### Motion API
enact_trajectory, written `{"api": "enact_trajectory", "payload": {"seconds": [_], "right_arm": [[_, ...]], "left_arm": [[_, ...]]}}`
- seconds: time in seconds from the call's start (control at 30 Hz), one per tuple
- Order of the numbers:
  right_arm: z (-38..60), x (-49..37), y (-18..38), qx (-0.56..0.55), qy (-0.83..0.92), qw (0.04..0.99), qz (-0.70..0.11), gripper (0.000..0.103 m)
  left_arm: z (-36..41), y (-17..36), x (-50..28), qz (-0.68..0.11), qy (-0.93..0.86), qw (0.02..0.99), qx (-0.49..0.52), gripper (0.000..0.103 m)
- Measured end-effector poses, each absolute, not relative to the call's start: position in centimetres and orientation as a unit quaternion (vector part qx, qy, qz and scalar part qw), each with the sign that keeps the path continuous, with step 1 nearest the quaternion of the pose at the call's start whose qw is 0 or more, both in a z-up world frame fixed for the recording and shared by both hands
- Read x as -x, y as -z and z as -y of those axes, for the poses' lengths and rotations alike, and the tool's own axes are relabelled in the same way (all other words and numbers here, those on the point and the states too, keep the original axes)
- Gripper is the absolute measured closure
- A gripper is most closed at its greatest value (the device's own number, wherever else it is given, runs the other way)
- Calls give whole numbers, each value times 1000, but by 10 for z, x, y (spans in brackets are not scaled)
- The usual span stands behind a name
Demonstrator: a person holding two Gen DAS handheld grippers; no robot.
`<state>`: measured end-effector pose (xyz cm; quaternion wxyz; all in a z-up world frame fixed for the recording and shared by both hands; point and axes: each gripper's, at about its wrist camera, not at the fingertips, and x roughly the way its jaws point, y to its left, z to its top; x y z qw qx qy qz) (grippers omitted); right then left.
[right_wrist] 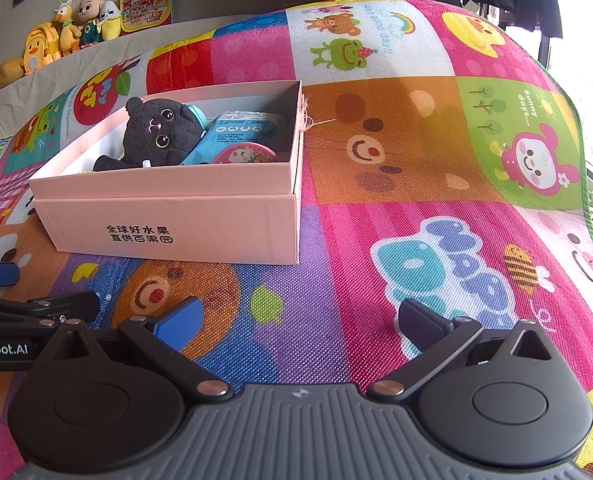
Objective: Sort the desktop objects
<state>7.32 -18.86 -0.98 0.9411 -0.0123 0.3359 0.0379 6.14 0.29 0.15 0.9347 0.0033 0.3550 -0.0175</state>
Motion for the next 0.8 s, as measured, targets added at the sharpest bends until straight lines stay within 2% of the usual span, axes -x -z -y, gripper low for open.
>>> {"api": "enact_trajectory", "payload": {"seconds": [0.8], "right_arm": [[188, -73, 10, 12, -38, 941, -336, 0]], "left_arm": [[-3, -1, -61, -352, 15, 936, -2, 0]]}}
